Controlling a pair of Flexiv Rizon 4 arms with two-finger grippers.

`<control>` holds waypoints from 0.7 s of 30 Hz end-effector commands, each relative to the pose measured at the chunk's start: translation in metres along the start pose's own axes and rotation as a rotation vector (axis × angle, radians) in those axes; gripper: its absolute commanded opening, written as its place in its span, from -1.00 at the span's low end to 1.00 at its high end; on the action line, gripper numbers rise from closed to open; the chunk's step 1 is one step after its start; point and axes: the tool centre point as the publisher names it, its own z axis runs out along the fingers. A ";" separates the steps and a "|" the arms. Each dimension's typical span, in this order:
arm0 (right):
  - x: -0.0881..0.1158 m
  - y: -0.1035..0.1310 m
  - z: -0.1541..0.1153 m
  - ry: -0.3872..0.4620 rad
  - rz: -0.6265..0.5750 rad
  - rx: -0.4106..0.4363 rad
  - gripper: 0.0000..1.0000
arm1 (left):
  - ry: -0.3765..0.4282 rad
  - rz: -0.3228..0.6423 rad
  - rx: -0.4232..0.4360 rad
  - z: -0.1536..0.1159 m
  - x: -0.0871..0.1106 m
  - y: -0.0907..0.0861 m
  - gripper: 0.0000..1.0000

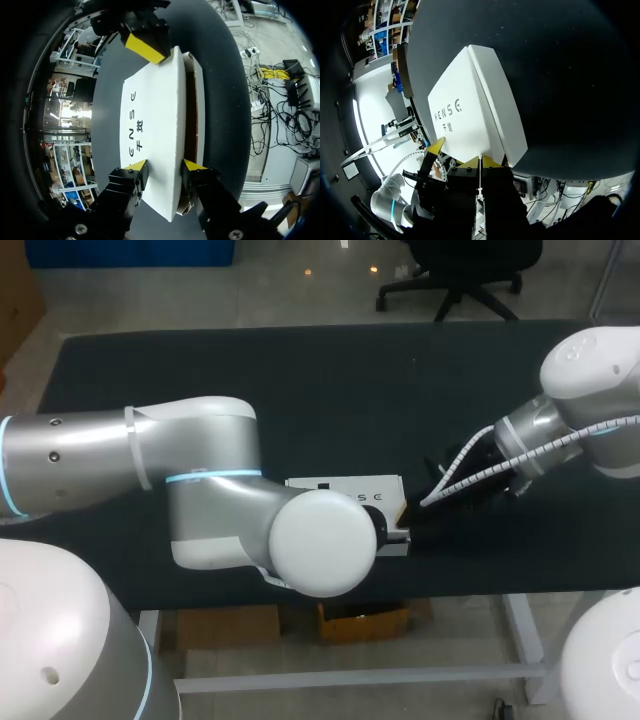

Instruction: Assemble the packaging by folding the flat box into shape, placing the metal phone stand inside, and closing the box properly

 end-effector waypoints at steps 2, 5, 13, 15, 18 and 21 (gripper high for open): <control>0.000 0.002 0.000 0.002 -0.001 0.006 -1.00 | -0.005 -0.003 0.007 -0.003 0.000 0.003 -0.12; 0.001 0.002 0.001 0.002 -0.001 0.006 -1.00 | -0.007 -0.005 0.009 -0.004 -0.001 0.004 -0.12; 0.000 0.002 0.001 0.003 0.000 0.007 -1.00 | -0.011 -0.008 0.021 -0.008 -0.002 0.006 -0.11; 0.000 0.002 0.001 0.003 0.000 0.006 -1.00 | -0.012 -0.009 0.028 -0.009 -0.002 0.006 -0.11; 0.000 0.002 0.001 0.003 0.001 0.005 -1.00 | -0.015 -0.008 0.033 -0.012 -0.002 0.007 -0.10; 0.000 0.002 0.001 0.004 0.002 0.004 -1.00 | -0.020 -0.008 0.040 -0.016 -0.001 0.009 -0.11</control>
